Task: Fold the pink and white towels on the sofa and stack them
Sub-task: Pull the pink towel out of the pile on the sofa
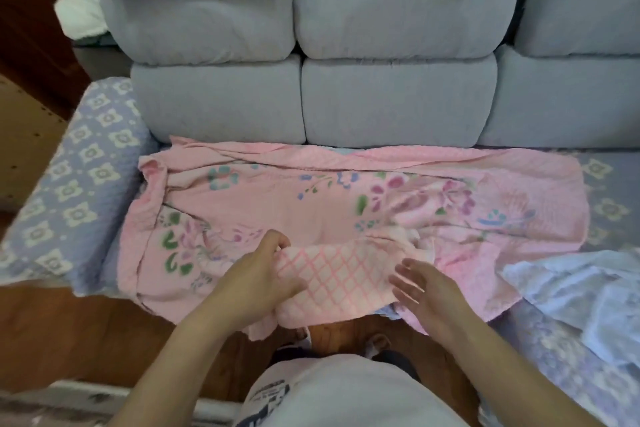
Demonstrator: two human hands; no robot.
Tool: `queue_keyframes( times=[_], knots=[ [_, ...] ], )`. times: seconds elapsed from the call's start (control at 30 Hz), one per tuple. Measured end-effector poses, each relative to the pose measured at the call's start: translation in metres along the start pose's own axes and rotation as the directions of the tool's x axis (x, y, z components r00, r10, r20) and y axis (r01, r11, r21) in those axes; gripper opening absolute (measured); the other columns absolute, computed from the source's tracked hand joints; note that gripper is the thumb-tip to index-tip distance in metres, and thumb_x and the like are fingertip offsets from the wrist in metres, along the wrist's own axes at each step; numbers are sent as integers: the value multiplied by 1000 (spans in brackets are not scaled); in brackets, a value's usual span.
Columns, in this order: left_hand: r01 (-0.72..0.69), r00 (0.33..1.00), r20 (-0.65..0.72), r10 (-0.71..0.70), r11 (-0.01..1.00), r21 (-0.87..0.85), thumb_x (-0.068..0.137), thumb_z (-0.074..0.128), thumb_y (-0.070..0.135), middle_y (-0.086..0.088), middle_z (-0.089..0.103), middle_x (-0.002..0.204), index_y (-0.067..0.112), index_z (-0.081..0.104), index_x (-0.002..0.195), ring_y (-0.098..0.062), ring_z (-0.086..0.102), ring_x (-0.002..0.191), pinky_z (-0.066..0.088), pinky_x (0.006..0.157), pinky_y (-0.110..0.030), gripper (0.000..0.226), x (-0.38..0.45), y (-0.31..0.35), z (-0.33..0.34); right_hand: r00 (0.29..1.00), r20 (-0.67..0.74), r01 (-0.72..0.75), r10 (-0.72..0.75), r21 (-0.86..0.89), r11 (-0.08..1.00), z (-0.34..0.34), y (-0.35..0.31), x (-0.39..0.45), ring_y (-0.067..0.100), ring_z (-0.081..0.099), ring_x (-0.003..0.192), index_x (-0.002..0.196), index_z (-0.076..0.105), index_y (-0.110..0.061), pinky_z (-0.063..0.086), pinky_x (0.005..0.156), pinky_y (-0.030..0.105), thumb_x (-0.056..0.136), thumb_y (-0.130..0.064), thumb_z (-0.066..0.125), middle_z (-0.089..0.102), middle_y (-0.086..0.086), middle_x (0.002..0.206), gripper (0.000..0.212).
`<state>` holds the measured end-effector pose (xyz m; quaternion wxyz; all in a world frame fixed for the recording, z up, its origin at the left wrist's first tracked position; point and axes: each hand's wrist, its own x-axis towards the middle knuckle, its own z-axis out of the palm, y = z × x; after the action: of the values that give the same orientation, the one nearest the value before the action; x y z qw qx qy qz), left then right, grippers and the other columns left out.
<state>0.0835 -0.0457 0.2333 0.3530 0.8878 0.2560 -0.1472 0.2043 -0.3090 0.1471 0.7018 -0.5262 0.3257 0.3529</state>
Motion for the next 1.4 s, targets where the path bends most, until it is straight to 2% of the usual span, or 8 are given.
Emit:
queue_keyframes(
  times=[0.13,0.3,0.77,0.97,1.03,1.13,1.2,1.4],
  knots=[
    [-7,977,-211,-11,996,-87,92,61,33,9,62,90,33,48,96,-20,61,87,49,75,-35,13,8,-5,-8,915,-133,-378,381,45,925,-18,75,14,34,62,88,111,57,2,60,59,38,97,-13,55,58,25,115,20],
    [-103,971,-232,55,975,-198,97,59,25,11,62,89,27,55,93,0,56,84,40,67,-15,6,11,-13,-40,859,-41,-502,511,133,855,20,120,11,46,52,120,123,48,2,54,86,51,100,-28,57,50,29,118,39],
    [-289,957,-60,283,944,-157,91,69,33,25,61,102,39,52,104,3,58,94,45,72,-18,23,-23,-71,-114,985,89,-168,151,725,668,102,87,39,41,55,123,134,49,4,38,111,53,93,-30,63,58,27,131,55],
    [-278,958,93,270,811,515,63,64,80,9,37,121,61,0,145,-23,57,110,49,84,-37,106,-13,-107,-116,837,-456,116,-303,-393,912,82,41,-4,27,65,107,119,69,-14,48,78,29,84,-18,69,71,12,116,35],
    [-273,961,148,232,746,607,59,54,90,-3,35,134,56,-8,150,-29,57,116,47,87,-38,115,-11,-126,-96,740,-485,287,-467,-399,871,85,5,-40,36,65,97,101,71,-8,42,72,28,85,-12,59,70,24,105,20],
    [-214,977,150,153,741,636,65,38,93,-10,41,138,43,6,156,-30,59,116,48,90,-39,108,-5,-135,-60,868,-155,495,-471,334,802,116,-56,-100,24,63,60,68,63,-9,48,50,24,42,6,85,67,13,69,37],
    [-143,979,-31,204,778,611,72,39,84,-7,57,115,34,35,144,-31,67,99,55,78,-40,88,15,-126,-52,712,-116,657,-693,457,599,145,-86,-132,12,60,58,74,65,-7,52,55,23,50,3,87,60,1,65,34],
    [-76,773,-584,248,950,303,81,53,27,-15,61,96,17,70,97,-41,61,85,51,67,-45,26,82,-109,-140,456,-262,802,-851,-293,520,178,-146,-175,21,73,78,79,73,-22,61,73,40,93,-43,54,74,-1,78,32]
  ],
)
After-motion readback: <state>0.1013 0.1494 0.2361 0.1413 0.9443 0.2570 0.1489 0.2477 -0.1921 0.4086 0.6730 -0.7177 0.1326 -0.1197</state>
